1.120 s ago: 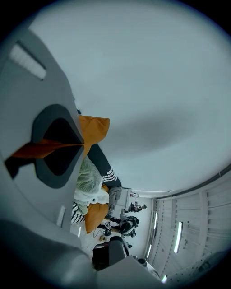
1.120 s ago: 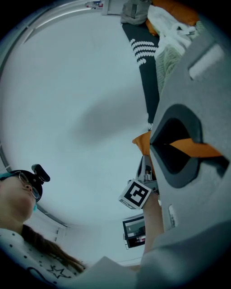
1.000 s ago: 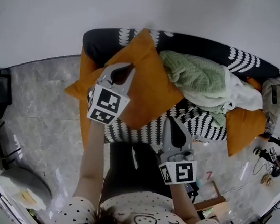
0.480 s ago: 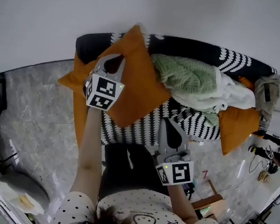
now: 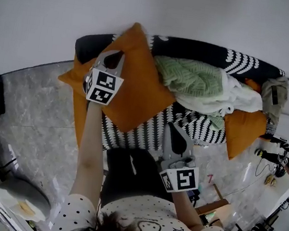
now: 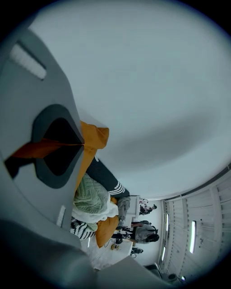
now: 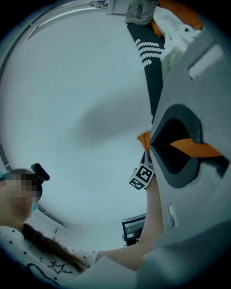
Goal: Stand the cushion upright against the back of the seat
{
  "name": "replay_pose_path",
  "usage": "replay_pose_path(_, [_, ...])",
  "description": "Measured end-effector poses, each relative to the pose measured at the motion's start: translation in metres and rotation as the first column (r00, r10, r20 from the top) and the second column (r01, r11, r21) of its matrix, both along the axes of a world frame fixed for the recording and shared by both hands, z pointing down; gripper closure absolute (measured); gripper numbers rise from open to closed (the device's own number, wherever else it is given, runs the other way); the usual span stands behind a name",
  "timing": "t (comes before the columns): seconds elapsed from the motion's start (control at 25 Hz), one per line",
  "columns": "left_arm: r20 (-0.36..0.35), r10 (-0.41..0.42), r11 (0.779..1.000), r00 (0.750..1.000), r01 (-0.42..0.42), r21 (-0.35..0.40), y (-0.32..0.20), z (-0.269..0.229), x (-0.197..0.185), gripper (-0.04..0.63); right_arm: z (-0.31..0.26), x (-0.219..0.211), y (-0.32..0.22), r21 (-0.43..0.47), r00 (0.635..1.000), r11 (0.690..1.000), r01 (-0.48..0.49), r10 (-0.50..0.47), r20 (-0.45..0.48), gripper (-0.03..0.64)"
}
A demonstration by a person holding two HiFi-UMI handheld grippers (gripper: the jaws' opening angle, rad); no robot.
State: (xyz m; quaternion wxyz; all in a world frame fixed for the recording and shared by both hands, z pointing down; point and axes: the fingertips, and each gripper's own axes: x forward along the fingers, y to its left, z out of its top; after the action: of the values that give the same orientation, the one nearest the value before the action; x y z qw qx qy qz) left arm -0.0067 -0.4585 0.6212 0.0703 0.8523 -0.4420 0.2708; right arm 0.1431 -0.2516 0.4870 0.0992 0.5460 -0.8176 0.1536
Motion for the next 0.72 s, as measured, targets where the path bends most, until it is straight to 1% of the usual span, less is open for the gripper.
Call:
replay_pose_path(0.16, [0.0, 0.002, 1.0, 1.0, -0.002, -0.028, -0.007, 0.013, -0.003, 0.583, 0.001, -0.004, -0.003, -0.004, 1.0, 1.0, 0.004, -0.004, 0.0, 0.621])
replay_pose_path(0.48, [0.018, 0.035, 0.995, 0.999, -0.033, -0.096, -0.019, 0.04, -0.012, 0.575, 0.0, -0.014, -0.007, -0.008, 1.0, 1.0, 0.013, -0.013, -0.005, 0.621])
replay_pose_path(0.56, [0.015, 0.042, 0.994, 0.999, -0.04, -0.101, -0.021, 0.044, -0.013, 0.574, -0.002, -0.016, -0.007, -0.004, 1.0, 1.0, 0.014, -0.014, -0.005, 0.621])
replay_pose_path(0.72, [0.015, 0.042, 0.996, 0.999, -0.041, -0.085, -0.02, 0.046, -0.012, 0.574, -0.003, -0.017, -0.005, 0.0, 1.0, 1.0, 0.016, -0.016, -0.009, 0.621])
